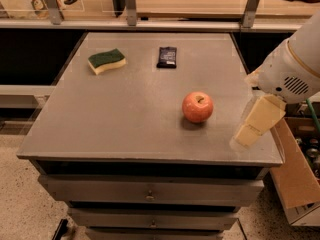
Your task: Move apple near sponge
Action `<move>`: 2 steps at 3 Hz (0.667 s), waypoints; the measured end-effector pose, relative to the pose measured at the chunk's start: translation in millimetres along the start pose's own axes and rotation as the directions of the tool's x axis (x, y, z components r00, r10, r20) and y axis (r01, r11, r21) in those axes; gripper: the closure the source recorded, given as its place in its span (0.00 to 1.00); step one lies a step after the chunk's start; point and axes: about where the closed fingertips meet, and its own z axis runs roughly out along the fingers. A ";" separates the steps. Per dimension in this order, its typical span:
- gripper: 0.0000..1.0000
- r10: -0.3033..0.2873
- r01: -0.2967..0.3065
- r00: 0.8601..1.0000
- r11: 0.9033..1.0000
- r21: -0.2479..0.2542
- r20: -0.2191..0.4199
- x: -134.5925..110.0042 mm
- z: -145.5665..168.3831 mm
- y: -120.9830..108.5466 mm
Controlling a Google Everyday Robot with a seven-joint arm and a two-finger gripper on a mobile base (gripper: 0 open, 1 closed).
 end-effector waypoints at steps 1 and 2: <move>0.00 0.017 -0.017 0.999 1.000 0.010 0.044 -8.6 19.3 3.2; 0.00 0.027 -0.029 0.995 0.999 0.026 0.099 -19.5 35.3 -3.2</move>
Offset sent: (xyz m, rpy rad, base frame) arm 0.0369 0.0418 -0.0399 0.1512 -0.0972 -0.0636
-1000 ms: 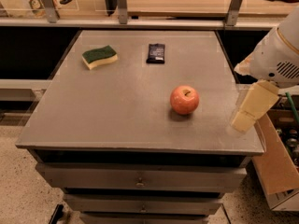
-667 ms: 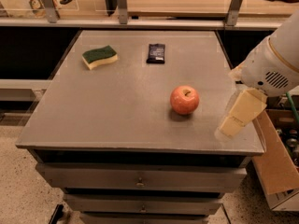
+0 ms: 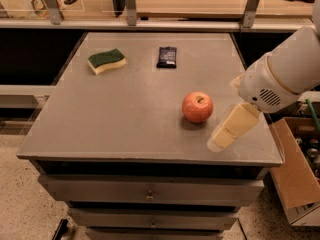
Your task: Move apple near sponge
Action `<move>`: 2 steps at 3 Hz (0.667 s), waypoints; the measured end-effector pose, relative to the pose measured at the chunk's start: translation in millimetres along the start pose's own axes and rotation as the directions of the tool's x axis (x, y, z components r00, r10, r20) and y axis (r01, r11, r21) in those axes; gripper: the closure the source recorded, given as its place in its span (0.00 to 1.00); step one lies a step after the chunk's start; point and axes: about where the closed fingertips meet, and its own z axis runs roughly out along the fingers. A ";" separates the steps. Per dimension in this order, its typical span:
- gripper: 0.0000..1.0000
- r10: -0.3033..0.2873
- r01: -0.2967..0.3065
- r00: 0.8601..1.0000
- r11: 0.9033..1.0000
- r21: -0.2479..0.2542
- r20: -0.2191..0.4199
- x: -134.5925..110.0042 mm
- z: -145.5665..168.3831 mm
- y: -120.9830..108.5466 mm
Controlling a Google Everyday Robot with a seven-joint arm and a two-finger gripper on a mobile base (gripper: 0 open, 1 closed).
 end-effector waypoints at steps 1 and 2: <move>0.00 0.020 -0.021 0.999 0.999 0.025 0.047 -11.6 15.9 -19.7; 0.00 0.037 -0.039 0.997 0.999 0.034 0.067 -21.2 30.5 -40.4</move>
Offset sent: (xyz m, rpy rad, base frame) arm 0.0843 0.0153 -0.0247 0.0794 -0.0508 -0.0794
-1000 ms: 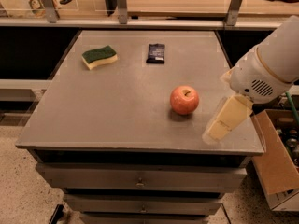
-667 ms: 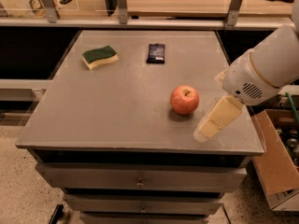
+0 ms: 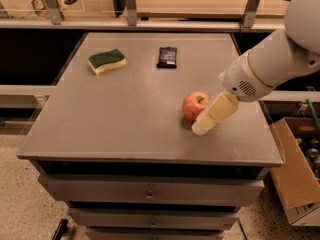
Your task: Move apple near sponge
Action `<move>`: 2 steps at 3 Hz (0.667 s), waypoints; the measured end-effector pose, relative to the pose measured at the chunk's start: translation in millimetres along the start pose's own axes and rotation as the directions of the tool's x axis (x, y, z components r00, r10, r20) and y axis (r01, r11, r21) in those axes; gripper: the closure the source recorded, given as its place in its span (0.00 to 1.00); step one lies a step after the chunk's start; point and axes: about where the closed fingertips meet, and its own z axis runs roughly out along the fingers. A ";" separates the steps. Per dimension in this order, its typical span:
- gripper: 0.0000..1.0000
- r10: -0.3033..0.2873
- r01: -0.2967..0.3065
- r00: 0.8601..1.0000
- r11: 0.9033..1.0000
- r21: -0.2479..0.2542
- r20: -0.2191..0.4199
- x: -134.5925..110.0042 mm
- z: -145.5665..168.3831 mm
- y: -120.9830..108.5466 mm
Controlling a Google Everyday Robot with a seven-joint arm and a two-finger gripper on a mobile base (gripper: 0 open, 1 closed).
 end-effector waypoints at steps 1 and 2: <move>0.00 -0.018 0.018 1.000 1.000 -0.010 0.002 -10.0 15.2 -7.4; 0.00 -0.050 0.050 0.999 0.998 -0.032 -0.015 -15.5 29.8 -7.8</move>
Offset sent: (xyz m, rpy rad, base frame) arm 0.0306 0.0313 -0.0284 -0.0339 0.0217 0.0991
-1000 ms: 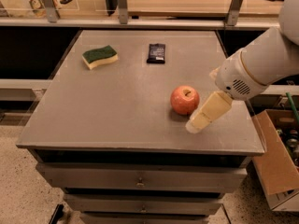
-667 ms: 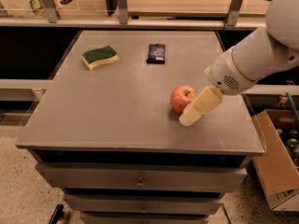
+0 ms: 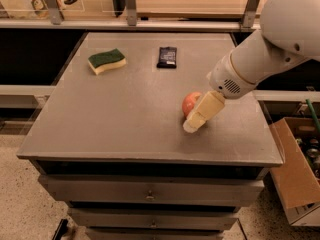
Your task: Move apple near sponge
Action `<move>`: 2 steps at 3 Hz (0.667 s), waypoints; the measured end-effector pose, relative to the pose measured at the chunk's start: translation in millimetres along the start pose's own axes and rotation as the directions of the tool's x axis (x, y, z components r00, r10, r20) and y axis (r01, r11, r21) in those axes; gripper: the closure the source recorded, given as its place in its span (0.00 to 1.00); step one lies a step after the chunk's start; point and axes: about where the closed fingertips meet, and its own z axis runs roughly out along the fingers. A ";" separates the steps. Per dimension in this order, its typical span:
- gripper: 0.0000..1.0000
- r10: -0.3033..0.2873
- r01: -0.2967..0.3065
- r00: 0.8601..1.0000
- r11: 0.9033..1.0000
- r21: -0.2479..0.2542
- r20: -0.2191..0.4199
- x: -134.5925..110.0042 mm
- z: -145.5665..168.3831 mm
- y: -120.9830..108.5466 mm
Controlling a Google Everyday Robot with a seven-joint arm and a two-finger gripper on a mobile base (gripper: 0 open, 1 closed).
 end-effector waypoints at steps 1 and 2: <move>0.16 -0.032 0.032 0.999 0.999 -0.023 -0.014 -2.9 11.4 0.4; 0.40 -0.072 0.072 0.997 0.997 -0.040 -0.018 -3.9 17.5 -5.4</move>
Offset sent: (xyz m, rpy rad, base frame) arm 0.0217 0.0075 -0.0185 -0.0306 -0.0010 0.1309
